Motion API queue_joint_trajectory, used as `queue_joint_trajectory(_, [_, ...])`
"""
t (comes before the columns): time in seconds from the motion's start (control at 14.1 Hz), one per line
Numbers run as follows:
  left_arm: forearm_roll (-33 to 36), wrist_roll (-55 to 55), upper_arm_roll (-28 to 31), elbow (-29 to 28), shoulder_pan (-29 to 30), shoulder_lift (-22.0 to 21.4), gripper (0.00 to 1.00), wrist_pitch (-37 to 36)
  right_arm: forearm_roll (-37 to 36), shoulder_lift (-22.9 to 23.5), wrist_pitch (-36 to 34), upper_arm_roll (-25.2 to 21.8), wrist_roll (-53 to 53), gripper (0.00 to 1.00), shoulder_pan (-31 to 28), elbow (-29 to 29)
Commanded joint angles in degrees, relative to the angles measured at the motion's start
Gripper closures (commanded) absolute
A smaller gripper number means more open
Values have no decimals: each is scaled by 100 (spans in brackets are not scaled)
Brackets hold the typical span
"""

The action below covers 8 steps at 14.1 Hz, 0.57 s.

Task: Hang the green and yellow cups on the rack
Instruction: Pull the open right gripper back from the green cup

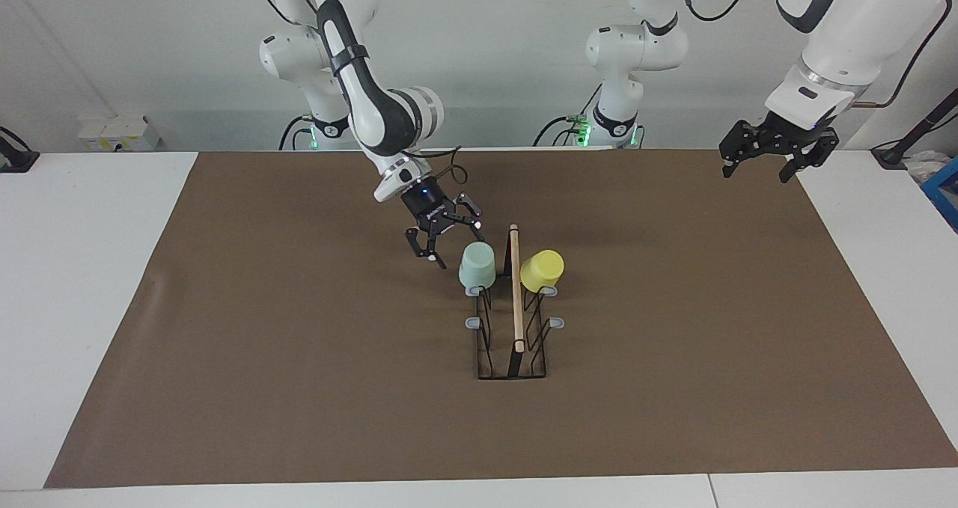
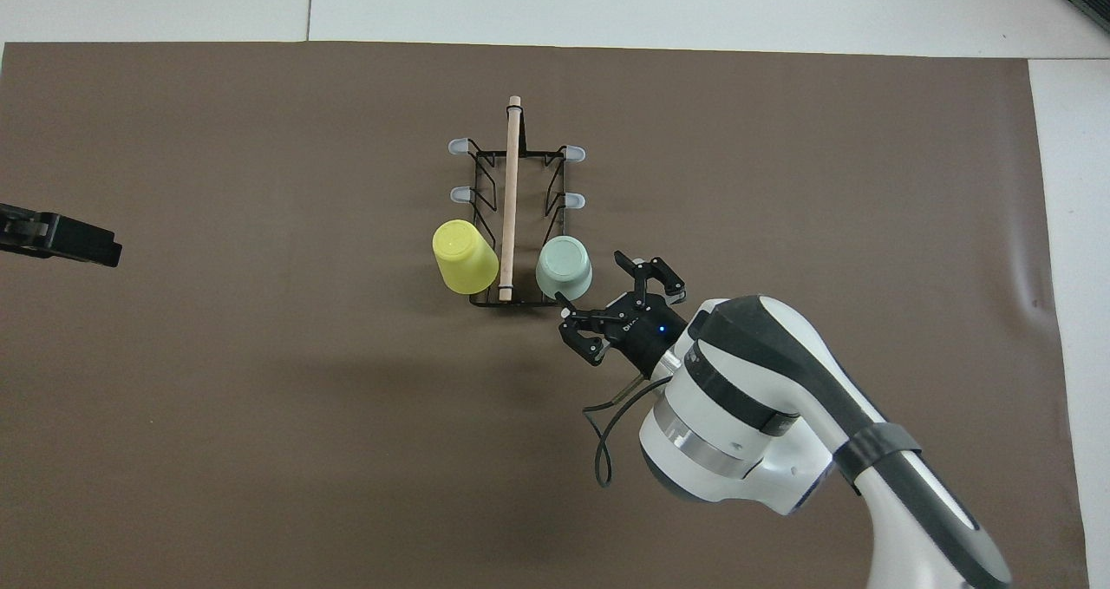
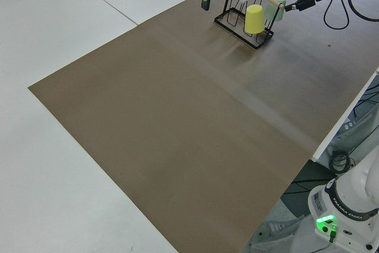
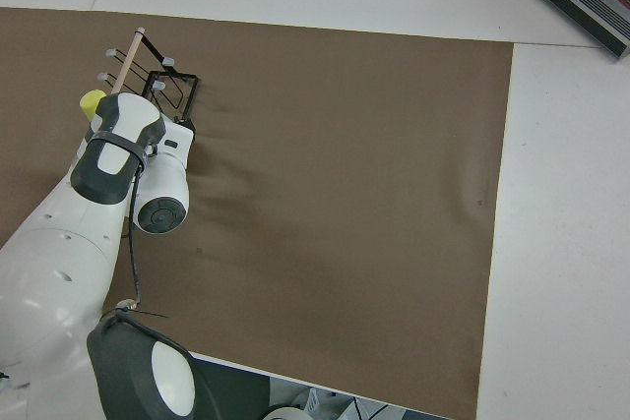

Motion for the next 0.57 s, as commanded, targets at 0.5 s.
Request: queue_joint_trajectory(0.5, [-77,86,19,-108,-1,-89,0,-31,183,-1086,2119,268,-809,0,-138,-22])
